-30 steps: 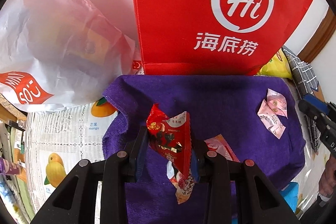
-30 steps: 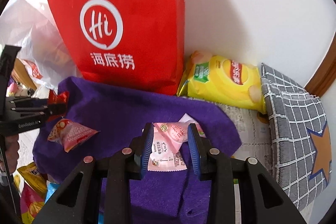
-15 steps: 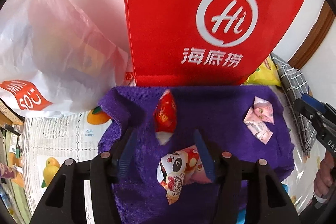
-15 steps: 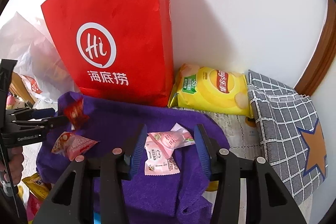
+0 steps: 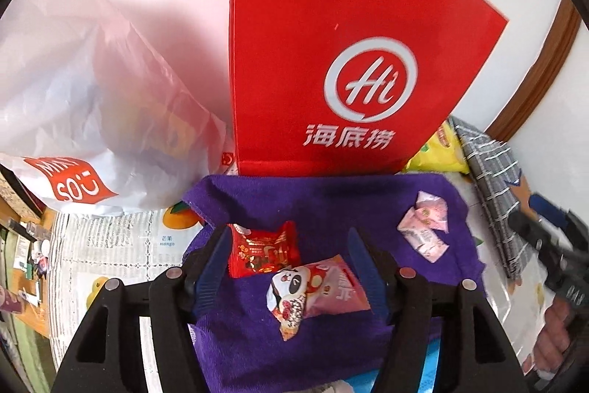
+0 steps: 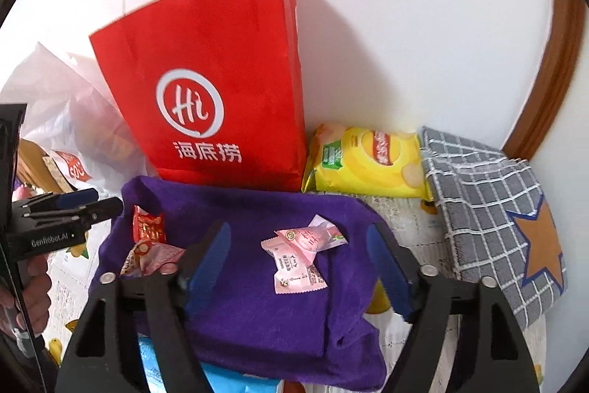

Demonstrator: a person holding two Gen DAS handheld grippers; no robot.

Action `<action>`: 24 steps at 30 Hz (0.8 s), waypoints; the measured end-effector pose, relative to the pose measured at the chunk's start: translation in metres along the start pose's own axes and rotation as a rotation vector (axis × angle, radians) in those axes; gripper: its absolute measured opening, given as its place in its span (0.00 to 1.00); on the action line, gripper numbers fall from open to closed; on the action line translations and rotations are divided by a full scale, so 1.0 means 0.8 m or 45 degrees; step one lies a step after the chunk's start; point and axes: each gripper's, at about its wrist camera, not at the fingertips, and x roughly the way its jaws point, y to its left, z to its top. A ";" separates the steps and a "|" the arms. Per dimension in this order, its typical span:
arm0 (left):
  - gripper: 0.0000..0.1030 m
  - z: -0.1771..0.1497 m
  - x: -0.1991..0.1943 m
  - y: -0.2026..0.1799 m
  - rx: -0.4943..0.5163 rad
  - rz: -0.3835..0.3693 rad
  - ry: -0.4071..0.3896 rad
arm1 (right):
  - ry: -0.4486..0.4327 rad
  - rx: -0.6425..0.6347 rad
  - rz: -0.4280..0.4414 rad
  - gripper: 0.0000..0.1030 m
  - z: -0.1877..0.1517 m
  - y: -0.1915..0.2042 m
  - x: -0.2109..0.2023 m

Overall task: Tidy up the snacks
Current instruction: 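Lift both open grippers off the towel toward the scattered snacks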

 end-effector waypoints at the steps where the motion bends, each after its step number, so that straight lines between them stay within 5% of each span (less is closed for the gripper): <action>1: 0.62 0.000 -0.005 -0.001 -0.001 -0.007 -0.007 | -0.006 -0.003 -0.013 0.82 -0.005 0.000 -0.006; 7: 0.62 -0.002 -0.037 -0.018 0.028 -0.040 -0.071 | -0.010 -0.039 -0.159 0.82 -0.046 -0.001 -0.041; 16: 0.62 -0.022 -0.123 -0.057 0.120 -0.093 -0.252 | 0.063 0.000 -0.114 0.82 -0.119 -0.011 -0.087; 24: 0.62 -0.058 -0.155 -0.071 0.105 -0.136 -0.206 | 0.163 0.100 0.060 0.66 -0.198 -0.012 -0.084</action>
